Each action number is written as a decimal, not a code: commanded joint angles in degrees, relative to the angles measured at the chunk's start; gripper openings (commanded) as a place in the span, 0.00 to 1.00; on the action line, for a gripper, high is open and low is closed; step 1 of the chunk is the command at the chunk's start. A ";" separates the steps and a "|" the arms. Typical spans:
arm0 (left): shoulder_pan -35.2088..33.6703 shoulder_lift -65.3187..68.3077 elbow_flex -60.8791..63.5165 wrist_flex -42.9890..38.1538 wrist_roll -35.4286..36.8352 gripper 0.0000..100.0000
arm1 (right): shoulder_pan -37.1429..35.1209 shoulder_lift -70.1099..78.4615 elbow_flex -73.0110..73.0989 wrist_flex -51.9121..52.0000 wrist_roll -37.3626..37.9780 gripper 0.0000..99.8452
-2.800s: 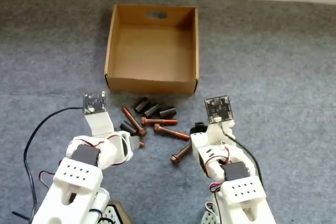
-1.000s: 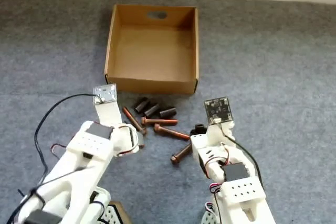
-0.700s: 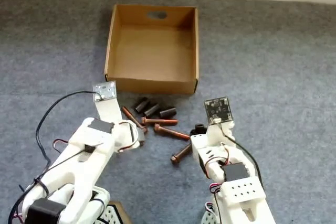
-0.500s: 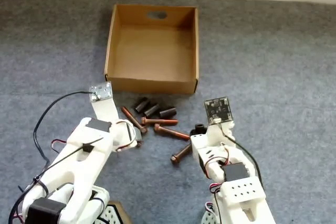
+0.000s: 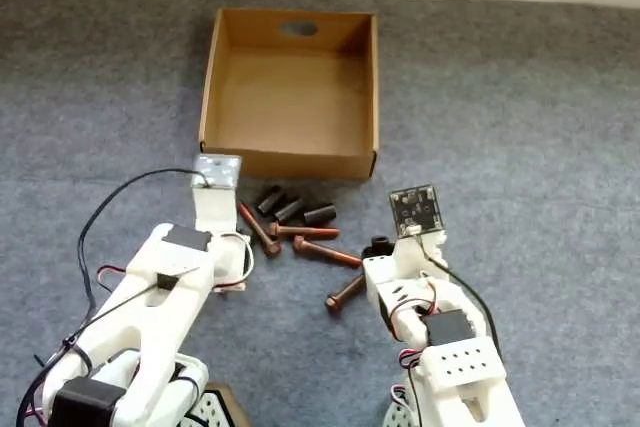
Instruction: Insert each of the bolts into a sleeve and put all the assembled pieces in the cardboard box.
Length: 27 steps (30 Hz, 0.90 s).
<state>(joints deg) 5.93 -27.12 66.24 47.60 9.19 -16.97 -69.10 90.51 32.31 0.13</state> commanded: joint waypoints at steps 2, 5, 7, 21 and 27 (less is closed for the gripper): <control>-1.10 0.13 -4.35 7.91 -11.96 0.02 | -0.31 -0.92 -0.48 -0.66 -0.53 0.01; -2.51 0.13 -6.37 11.34 -23.30 0.02 | -0.31 -1.01 -0.48 -0.66 -0.53 0.01; -5.05 0.13 -6.64 11.16 -29.54 0.02 | -0.31 -1.01 -0.48 -0.66 -0.53 0.01; -22.11 0.66 -6.81 4.13 -32.70 0.03 | -0.40 -1.01 -0.48 -0.66 -0.53 0.01; -22.11 0.48 -6.81 2.37 -32.53 0.15 | -0.31 -1.01 -0.40 -0.66 -0.53 0.01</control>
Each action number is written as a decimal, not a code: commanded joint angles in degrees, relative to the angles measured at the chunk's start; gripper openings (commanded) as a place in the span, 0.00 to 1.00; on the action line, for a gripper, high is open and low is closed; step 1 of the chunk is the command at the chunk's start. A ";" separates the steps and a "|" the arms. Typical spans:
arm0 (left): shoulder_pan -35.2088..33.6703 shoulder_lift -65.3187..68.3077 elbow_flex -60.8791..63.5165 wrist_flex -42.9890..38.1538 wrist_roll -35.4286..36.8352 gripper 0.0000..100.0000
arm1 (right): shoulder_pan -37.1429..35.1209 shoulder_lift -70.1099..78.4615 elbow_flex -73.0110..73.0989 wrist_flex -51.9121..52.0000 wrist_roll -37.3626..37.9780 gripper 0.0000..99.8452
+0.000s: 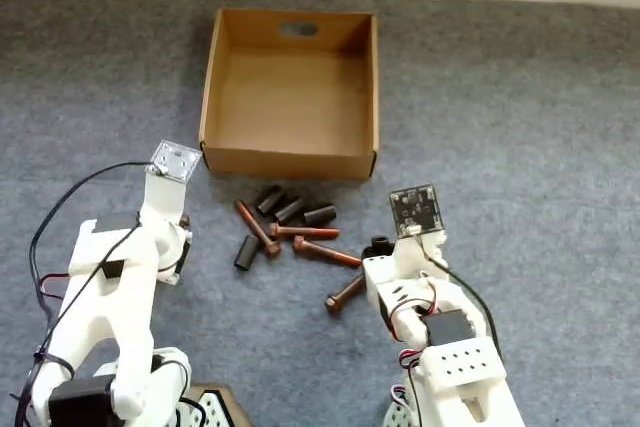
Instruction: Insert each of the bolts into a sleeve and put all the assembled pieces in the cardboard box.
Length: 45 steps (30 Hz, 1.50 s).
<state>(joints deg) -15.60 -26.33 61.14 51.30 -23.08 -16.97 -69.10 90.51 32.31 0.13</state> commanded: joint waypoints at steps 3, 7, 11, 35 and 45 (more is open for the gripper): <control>-0.57 -0.57 -1.71 -2.99 -0.18 0.19 | -0.22 -1.01 -0.40 -0.66 -0.53 0.01; -0.57 -0.04 -2.95 -7.21 -0.18 0.18 | -0.22 -1.01 -0.40 -0.66 -0.53 0.01; 0.22 0.04 -2.95 -9.32 -0.18 0.18 | -0.22 -1.01 -0.40 -0.66 -0.53 0.01; 5.14 22.81 -18.51 -3.96 -0.09 0.03 | -0.22 -1.01 -0.40 -0.57 -0.53 0.01; 8.92 16.75 -18.42 -3.87 -0.09 0.01 | -0.22 -1.01 -1.01 2.68 -0.79 0.01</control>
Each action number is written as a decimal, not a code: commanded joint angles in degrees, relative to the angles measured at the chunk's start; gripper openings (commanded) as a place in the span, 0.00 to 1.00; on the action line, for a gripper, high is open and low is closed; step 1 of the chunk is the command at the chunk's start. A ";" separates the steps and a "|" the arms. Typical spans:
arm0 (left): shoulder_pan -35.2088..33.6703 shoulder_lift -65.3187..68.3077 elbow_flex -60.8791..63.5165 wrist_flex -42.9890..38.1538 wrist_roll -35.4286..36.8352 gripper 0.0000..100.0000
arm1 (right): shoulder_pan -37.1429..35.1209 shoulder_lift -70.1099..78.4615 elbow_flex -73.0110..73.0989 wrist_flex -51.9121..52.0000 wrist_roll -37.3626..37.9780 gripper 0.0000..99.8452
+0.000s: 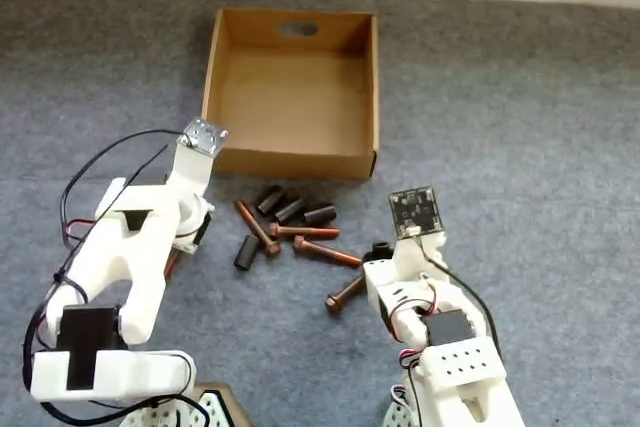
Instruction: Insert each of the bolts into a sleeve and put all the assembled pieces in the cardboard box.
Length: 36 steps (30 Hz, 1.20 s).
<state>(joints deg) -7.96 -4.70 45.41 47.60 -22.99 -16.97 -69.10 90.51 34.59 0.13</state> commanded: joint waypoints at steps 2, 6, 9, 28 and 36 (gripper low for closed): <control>1.01 -9.63 -2.42 -0.18 -0.18 0.01 | -0.22 -1.01 -1.01 0.40 -0.79 0.01; 1.54 -19.30 0.31 -0.62 0.00 0.01 | -0.22 -1.01 -1.01 0.40 -0.79 0.01; 2.07 -24.75 1.80 -2.20 5.63 0.01 | -0.22 -1.10 -1.01 0.40 -0.79 0.01; 7.60 -41.45 4.18 -9.93 29.63 0.01 | -0.57 -1.10 -20.88 0.31 -0.70 0.01; 11.30 -62.73 14.90 -9.32 29.63 0.01 | -5.85 -3.82 -24.66 3.91 -0.53 0.01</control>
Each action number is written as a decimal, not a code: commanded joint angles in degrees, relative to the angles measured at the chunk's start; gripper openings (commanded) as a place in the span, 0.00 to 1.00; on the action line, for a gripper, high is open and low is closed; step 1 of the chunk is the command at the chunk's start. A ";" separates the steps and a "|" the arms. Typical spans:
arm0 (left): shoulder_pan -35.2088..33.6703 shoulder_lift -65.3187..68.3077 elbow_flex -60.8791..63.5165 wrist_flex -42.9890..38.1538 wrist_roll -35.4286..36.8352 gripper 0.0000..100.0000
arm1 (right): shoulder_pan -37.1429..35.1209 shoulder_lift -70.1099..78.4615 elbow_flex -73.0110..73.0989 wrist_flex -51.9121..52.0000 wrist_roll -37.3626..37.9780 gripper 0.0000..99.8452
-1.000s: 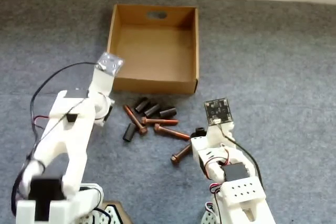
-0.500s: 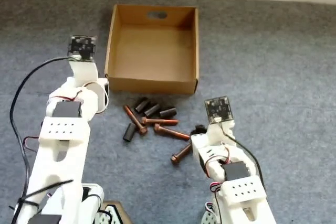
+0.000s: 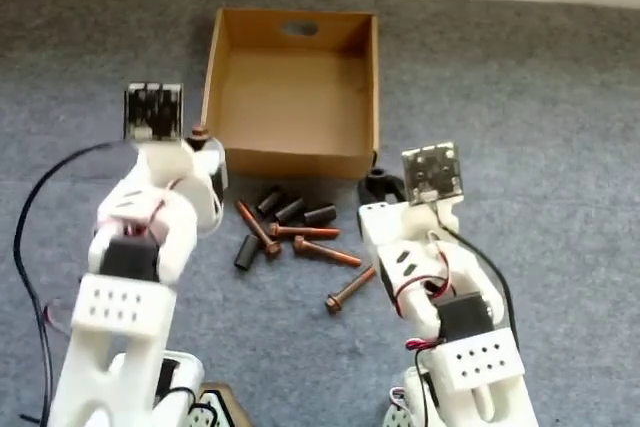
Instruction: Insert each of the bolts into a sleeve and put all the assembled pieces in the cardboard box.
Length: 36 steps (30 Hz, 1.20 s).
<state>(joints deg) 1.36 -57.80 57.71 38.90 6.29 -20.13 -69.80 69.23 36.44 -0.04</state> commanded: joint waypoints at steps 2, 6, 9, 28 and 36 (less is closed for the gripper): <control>2.15 -16.48 6.46 -0.79 0.35 0.01 | -4.88 -7.52 -3.30 4.35 -0.35 0.01; 2.15 -27.65 11.74 -0.79 0.35 0.01 | -8.04 -18.15 -0.48 4.70 -0.35 0.01; 2.15 -32.75 14.11 -0.79 0.35 0.01 | -9.27 -25.10 5.23 1.01 -0.26 0.01; 3.21 -34.07 10.86 -21.27 6.42 0.01 | -12.09 -35.03 28.26 -18.95 -0.35 0.01; 16.84 -23.16 3.47 -21.36 10.46 0.01 | -12.09 -35.03 28.35 -18.95 -0.35 0.01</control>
<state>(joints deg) 12.97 -87.08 67.12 19.12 16.13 -31.91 -104.09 95.69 19.03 -0.04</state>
